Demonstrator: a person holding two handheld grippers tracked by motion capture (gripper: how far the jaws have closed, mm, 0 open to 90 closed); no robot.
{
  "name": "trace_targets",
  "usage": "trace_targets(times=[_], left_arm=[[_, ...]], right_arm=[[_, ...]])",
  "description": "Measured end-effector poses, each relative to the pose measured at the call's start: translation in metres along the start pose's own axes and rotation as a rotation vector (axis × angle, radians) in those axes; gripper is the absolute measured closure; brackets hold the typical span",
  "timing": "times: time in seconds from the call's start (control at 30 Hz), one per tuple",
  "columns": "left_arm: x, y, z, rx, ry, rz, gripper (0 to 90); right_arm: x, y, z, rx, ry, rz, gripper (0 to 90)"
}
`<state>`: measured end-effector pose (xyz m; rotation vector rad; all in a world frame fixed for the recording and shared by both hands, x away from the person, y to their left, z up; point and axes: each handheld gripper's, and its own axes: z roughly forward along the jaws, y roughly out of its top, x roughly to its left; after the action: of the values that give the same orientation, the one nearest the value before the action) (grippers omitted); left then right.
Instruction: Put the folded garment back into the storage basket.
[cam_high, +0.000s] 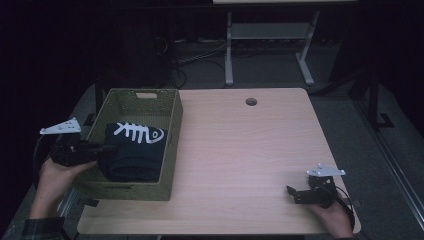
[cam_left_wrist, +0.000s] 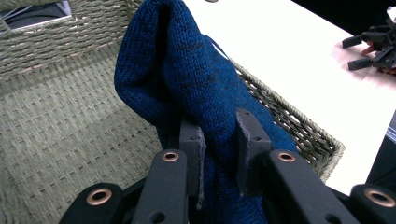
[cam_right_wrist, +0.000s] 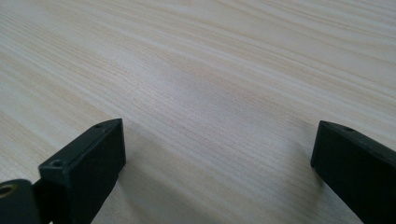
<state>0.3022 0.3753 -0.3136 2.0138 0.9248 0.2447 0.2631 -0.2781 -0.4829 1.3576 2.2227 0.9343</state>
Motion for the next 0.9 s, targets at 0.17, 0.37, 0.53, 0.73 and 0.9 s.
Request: trace_targets(times=[0.17, 0.37, 0.53, 0.73, 0.9], left_arm=[[0.012, -0.001, 0.012, 0.034, -0.013, -0.011, 75.1], [0.029, -0.002, 0.026, 0.068, -0.003, -0.029, 75.0], [0.042, -0.006, 0.031, 0.097, 0.03, -0.042, 74.6], [0.054, -0.008, 0.036, 0.138, 0.101, -0.045, 73.4], [0.06, -0.009, 0.037, 0.177, 0.152, -0.051, 71.9]], right_arm=[[0.0, 0.0, 0.0, 0.0, 0.0, 0.0, 2.7], [0.0, 0.0, 0.0, 0.0, 0.0, 0.0, 2.7], [0.0, 0.0, 0.0, 0.0, 0.0, 0.0, 2.7], [0.0, 0.0, 0.0, 0.0, 0.0, 0.0, 2.7], [0.0, 0.0, 0.0, 0.0, 0.0, 0.0, 2.7]])
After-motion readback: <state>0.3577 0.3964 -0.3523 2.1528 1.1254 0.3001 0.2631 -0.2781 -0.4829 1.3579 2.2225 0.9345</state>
